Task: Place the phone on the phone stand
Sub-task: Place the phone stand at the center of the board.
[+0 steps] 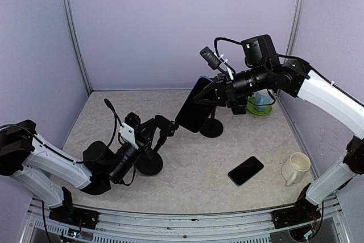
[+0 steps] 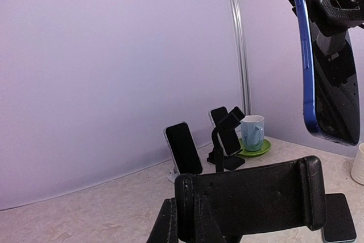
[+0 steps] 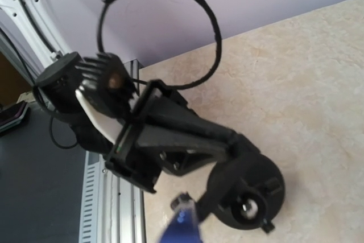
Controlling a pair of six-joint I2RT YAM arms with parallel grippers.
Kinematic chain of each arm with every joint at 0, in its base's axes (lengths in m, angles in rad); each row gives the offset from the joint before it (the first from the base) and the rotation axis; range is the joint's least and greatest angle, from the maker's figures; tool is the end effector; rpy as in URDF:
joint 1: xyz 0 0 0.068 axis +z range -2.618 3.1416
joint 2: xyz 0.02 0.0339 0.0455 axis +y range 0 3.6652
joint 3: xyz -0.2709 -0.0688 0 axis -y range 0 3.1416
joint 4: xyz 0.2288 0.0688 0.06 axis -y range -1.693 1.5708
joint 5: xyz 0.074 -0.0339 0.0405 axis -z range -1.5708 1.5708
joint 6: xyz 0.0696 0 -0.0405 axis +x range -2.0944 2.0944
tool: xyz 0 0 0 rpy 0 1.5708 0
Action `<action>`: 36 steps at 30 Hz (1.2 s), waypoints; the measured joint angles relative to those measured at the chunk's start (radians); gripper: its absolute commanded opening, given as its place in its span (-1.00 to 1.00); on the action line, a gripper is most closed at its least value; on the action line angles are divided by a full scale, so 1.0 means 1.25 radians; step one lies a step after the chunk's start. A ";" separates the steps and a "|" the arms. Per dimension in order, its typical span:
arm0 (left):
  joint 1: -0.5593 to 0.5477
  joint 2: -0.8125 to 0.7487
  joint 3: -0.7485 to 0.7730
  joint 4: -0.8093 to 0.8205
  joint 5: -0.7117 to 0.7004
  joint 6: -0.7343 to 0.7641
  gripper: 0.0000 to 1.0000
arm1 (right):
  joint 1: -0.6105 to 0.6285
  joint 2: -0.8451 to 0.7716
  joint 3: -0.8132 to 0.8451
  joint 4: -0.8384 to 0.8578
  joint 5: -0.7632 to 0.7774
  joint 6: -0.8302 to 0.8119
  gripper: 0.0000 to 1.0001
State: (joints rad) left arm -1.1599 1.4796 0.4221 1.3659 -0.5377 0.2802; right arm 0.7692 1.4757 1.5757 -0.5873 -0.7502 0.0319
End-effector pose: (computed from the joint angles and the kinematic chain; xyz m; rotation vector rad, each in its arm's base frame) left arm 0.1475 -0.2493 0.2540 0.4639 1.2339 -0.4111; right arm 0.2014 0.2611 0.4072 -1.2186 1.7762 1.2518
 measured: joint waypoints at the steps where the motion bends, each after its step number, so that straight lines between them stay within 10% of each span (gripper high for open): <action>1: 0.000 -0.005 -0.009 0.014 -0.005 0.009 -1.00 | 0.000 0.001 0.000 0.000 0.000 0.000 -1.00; 36: -0.030 0.038 -0.117 0.164 -0.124 -0.038 -0.76 | 0.039 0.118 0.038 0.085 0.101 0.050 -1.00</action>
State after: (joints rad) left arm -1.1976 1.5265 0.2752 1.5715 -0.6930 0.2333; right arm 0.8181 1.6230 1.6226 -0.4816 -0.6239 0.0948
